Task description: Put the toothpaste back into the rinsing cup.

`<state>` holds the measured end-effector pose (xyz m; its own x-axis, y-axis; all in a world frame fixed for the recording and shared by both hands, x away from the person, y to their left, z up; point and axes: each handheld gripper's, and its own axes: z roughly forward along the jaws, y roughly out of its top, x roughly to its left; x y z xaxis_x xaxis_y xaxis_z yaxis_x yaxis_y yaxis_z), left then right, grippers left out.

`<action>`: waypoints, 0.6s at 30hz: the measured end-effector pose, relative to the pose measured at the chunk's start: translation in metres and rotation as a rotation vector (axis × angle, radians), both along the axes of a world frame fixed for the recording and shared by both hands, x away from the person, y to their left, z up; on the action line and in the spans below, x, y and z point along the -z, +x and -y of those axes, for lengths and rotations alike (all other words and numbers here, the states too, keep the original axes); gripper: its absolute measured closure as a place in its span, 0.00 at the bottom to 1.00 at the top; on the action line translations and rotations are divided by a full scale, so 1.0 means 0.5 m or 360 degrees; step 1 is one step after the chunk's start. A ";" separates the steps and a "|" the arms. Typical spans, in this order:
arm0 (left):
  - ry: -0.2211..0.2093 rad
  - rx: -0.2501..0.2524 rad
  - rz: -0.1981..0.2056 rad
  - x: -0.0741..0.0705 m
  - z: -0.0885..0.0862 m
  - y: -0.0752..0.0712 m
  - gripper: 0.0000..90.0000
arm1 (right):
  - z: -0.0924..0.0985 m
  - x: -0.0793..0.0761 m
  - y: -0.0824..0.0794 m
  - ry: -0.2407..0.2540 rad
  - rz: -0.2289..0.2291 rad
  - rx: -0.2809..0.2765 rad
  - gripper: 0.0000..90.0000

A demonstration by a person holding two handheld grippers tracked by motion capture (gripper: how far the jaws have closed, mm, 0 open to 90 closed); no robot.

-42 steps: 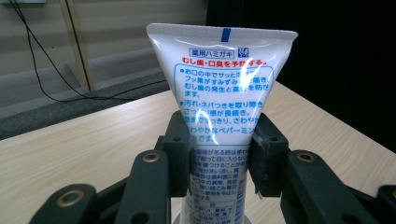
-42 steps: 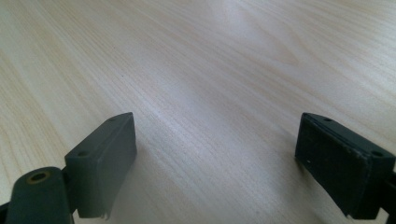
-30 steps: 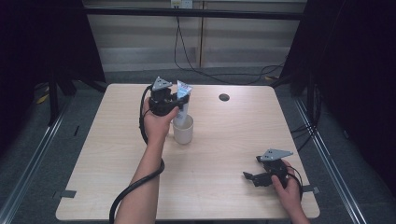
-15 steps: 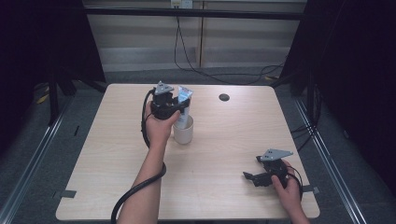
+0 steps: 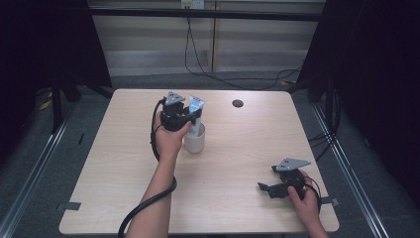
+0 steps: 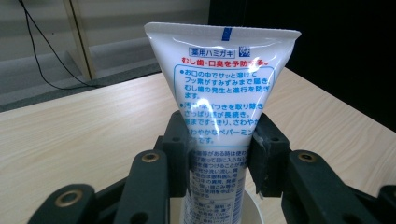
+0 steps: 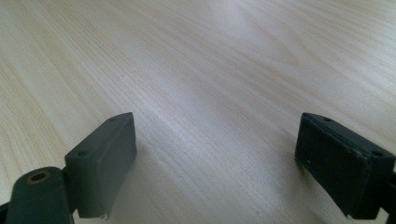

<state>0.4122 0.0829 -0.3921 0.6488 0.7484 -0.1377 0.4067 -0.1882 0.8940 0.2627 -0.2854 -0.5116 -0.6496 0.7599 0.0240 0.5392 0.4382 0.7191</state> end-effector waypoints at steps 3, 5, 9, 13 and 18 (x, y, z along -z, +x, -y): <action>0.0003 -0.0010 -0.0002 0.005 0.000 -0.002 0.71 | 0.000 0.000 0.000 0.0000 0.0000 0.0000 0.13; 0.0005 -0.0011 -0.0005 0.007 0.000 -0.004 0.71 | 0.000 0.000 0.000 0.0000 0.0000 0.0001 0.13; 0.0011 -0.0013 -0.0008 0.010 -0.001 -0.006 0.71 | 0.000 0.000 0.000 0.0000 0.0000 0.0000 0.13; 0.0010 -0.0007 -0.0013 0.015 -0.003 -0.007 0.71 | 0.000 0.000 0.000 0.0000 0.0001 0.0000 0.13; 0.0009 -0.0010 -0.0019 0.022 -0.005 -0.009 0.71 | 0.000 0.000 0.000 0.0001 0.0001 -0.0001 0.13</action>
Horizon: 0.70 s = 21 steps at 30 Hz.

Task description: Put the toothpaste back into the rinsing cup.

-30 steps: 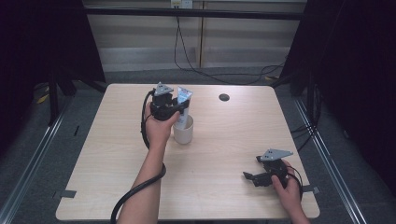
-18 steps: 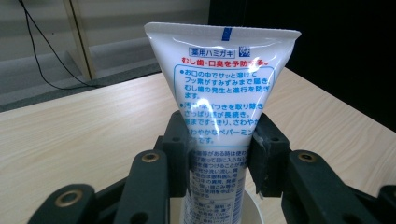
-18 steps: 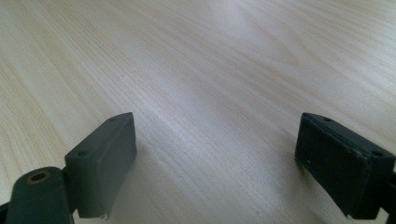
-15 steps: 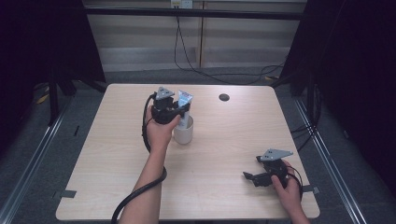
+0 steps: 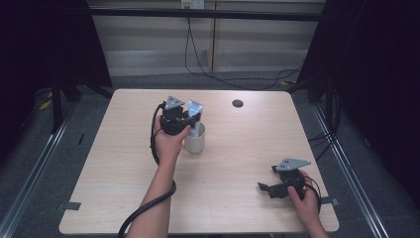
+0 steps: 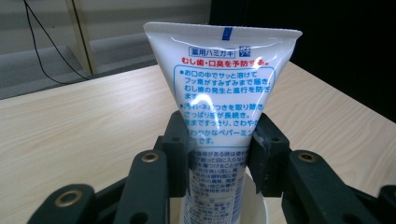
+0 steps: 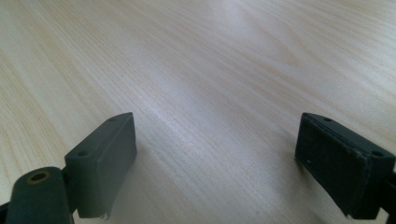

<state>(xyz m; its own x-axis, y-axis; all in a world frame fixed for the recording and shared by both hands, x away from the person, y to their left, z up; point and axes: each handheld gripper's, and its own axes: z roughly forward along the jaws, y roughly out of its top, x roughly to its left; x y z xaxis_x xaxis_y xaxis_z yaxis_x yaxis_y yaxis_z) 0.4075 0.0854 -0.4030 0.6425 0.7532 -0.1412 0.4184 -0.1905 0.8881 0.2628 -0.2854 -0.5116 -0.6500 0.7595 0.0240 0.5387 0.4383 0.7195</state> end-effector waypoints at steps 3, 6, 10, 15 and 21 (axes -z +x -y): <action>-0.0008 0.0005 0.0004 0.004 0.000 -0.002 0.71 | 0.000 0.000 0.000 -0.0001 -0.0001 0.0001 0.13; -0.0004 0.0012 0.0000 0.007 0.002 -0.003 0.71 | 0.000 0.000 0.000 0.0000 -0.0003 0.0002 0.13; 0.0001 0.0021 0.0002 0.014 0.005 -0.006 0.70 | 0.000 0.000 0.000 -0.0001 -0.0001 0.0001 0.13; -0.0002 0.0020 -0.0002 0.019 0.005 -0.010 0.70 | 0.000 0.000 0.000 0.0000 0.0000 0.0000 0.13; 0.0006 0.0023 0.0002 0.024 0.009 -0.014 0.70 | 0.000 0.000 0.000 0.0000 -0.0004 0.0002 0.13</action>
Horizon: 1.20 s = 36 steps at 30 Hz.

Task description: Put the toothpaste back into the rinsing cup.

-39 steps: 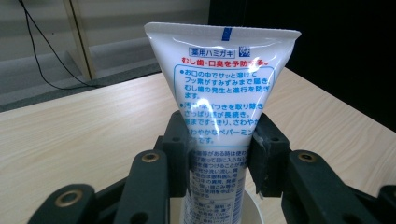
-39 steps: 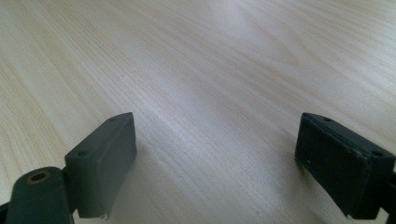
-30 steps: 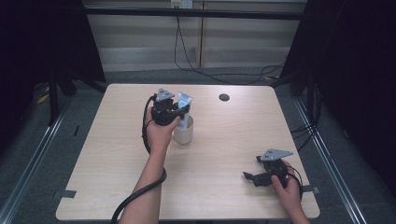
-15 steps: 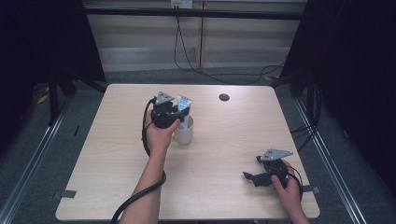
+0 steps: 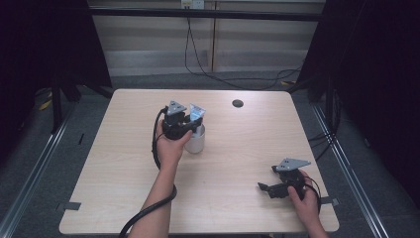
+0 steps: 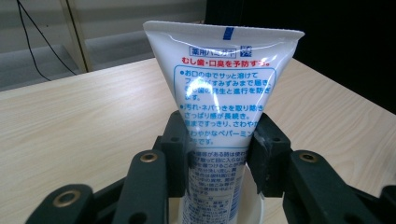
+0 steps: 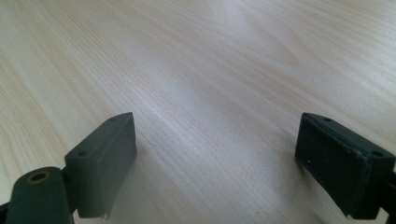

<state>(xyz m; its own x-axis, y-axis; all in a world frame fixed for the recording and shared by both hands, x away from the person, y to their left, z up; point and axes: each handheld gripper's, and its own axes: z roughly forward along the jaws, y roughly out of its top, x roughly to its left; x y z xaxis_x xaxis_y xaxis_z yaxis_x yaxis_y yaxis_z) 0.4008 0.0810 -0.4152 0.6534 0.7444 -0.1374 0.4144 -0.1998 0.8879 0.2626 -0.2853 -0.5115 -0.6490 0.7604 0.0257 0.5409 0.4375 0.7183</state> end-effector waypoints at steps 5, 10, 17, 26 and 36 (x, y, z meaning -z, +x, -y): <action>0.0014 0.0002 -0.0007 0.005 0.002 -0.002 0.69 | 0.000 0.000 0.000 -0.0001 0.0002 -0.0001 0.13; 0.0021 0.0014 -0.0021 0.012 0.002 -0.005 0.69 | 0.000 0.000 0.000 0.0000 0.0001 -0.0001 0.13; 0.0039 0.0019 -0.0019 0.012 0.008 -0.007 0.68 | 0.000 0.000 0.000 0.0000 0.0001 -0.0001 0.13; 0.0048 0.0019 -0.0031 0.016 0.006 -0.011 0.68 | 0.000 0.000 0.000 -0.0001 0.0003 -0.0001 0.13; 0.0052 0.0014 -0.0058 0.026 0.003 -0.014 0.66 | 0.000 0.000 0.000 0.0000 0.0001 0.0001 0.13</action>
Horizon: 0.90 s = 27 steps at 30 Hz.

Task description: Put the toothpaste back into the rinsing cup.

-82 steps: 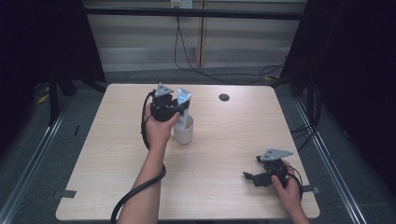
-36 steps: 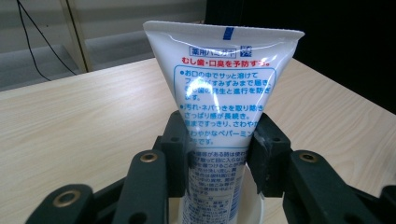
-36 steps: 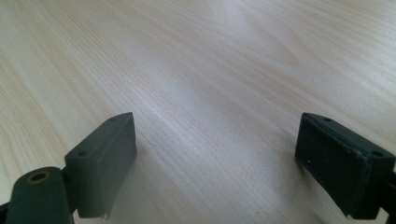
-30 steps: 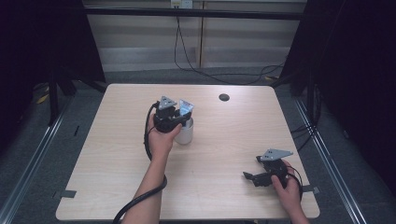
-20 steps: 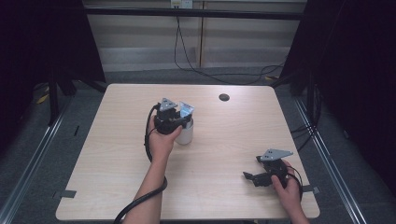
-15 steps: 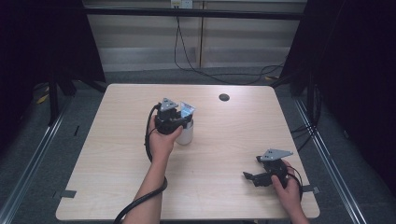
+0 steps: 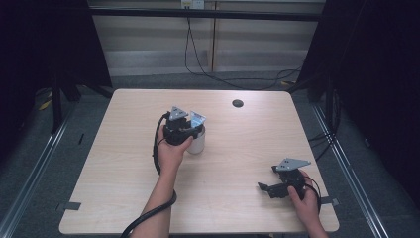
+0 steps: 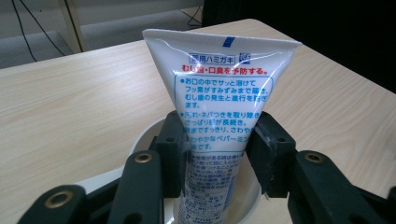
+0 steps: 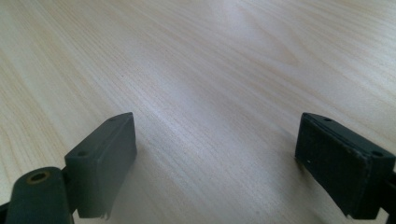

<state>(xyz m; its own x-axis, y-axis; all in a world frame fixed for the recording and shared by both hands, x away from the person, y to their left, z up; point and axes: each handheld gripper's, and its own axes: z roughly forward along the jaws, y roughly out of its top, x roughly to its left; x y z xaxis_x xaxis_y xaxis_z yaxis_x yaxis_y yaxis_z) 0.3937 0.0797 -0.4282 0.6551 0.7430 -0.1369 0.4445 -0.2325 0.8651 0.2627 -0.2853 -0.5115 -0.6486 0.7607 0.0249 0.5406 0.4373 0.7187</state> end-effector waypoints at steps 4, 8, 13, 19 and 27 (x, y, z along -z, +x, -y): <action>0.0017 0.0000 -0.0004 0.003 0.000 0.001 0.66 | 0.000 0.000 0.000 0.0000 0.0000 0.0000 0.13; 0.0036 0.0010 -0.0012 0.006 0.001 0.000 0.65 | 0.000 0.000 0.000 0.0000 0.0000 -0.0001 0.13; 0.0034 -0.0002 -0.0018 0.009 -0.001 0.000 0.64 | 0.000 0.000 0.000 -0.0001 0.0001 -0.0002 0.13; 0.0018 -0.0004 -0.0013 0.004 -0.002 0.000 0.61 | 0.000 0.000 0.000 0.0000 0.0001 -0.0002 0.13; 0.0057 0.0026 0.0011 -0.002 0.007 -0.002 0.56 | 0.000 0.000 0.000 0.0000 0.0001 -0.0002 0.13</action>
<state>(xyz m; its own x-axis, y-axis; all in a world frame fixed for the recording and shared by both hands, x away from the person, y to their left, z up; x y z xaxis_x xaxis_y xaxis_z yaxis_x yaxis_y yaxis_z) 0.3930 0.0762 -0.4272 0.6682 0.7364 -0.1057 0.4344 -0.2709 0.8590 0.2628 -0.2854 -0.5115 -0.6495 0.7599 0.0245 0.5396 0.4381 0.7189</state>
